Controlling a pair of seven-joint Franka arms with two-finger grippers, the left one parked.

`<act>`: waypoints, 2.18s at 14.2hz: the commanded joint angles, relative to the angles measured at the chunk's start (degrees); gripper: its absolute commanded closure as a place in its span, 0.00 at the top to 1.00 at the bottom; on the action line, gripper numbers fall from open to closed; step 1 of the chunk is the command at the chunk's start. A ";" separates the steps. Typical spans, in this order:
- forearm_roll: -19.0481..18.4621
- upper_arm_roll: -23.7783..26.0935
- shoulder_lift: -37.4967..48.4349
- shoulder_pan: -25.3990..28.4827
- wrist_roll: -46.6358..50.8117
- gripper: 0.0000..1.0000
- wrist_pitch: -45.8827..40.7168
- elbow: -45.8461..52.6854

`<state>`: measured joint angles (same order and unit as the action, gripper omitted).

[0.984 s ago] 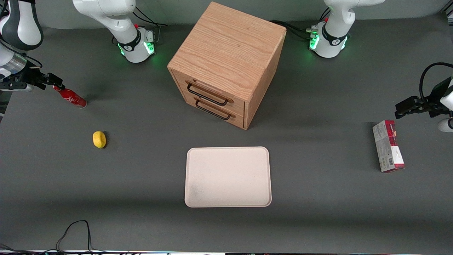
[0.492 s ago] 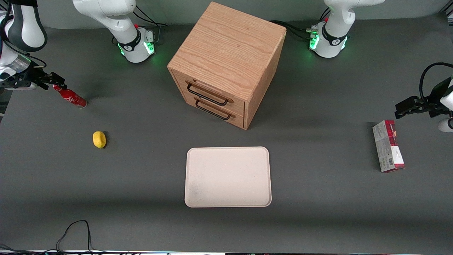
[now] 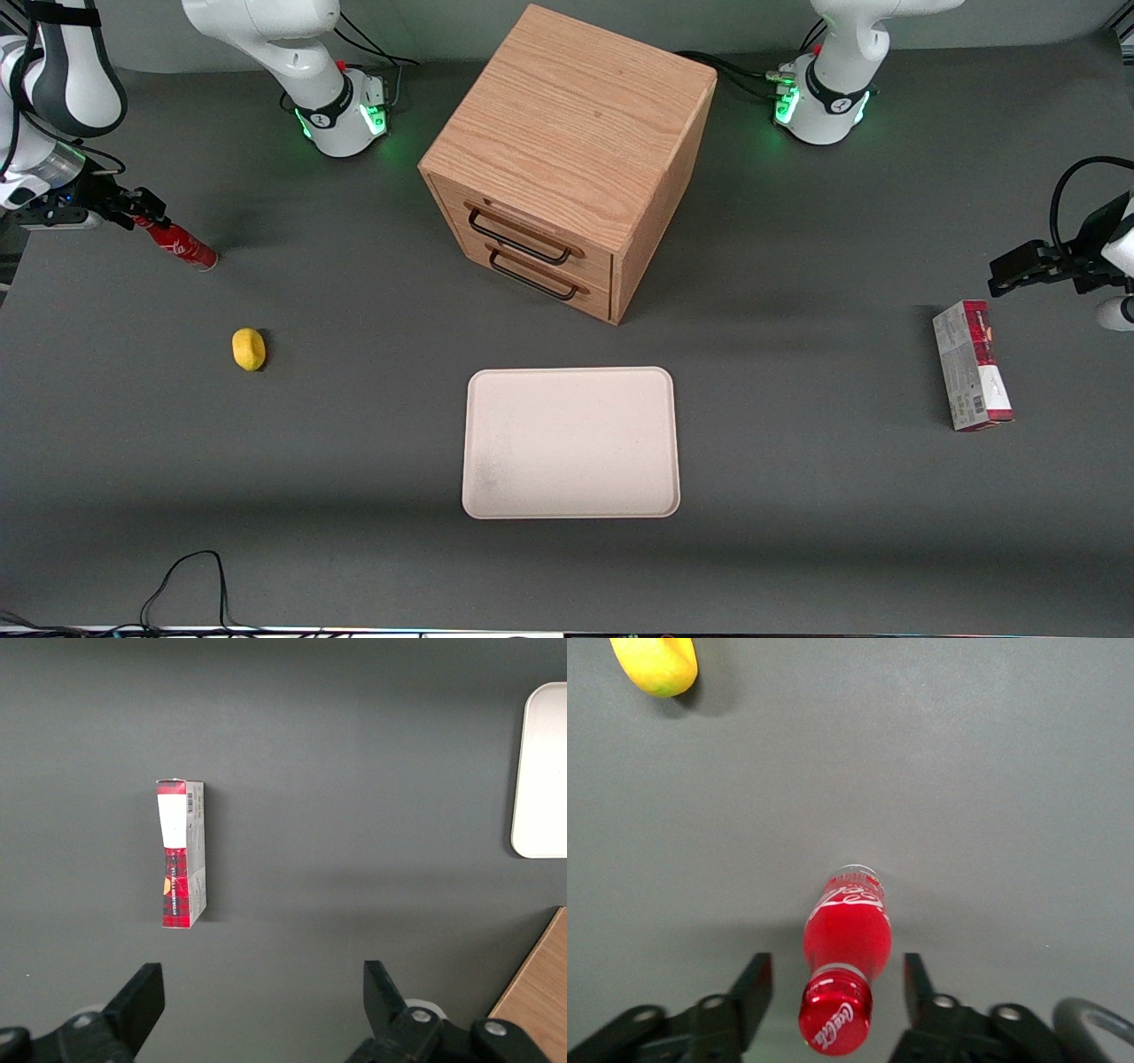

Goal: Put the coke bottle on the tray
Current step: 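Close the right gripper around the bottle's cap end, then lift the bottle and carry it toward the cream tray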

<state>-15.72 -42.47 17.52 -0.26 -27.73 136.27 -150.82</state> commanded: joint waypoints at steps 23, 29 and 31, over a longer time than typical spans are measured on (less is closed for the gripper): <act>13.96 20.12 -17.50 2.54 11.44 0.00 -36.84 48.65; 16.24 33.40 -26.29 2.19 25.69 0.00 -51.36 72.57; 16.77 37.09 -29.54 2.28 28.68 0.00 -53.47 78.63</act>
<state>-0.53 -8.08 -6.74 2.70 -2.05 86.95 -81.73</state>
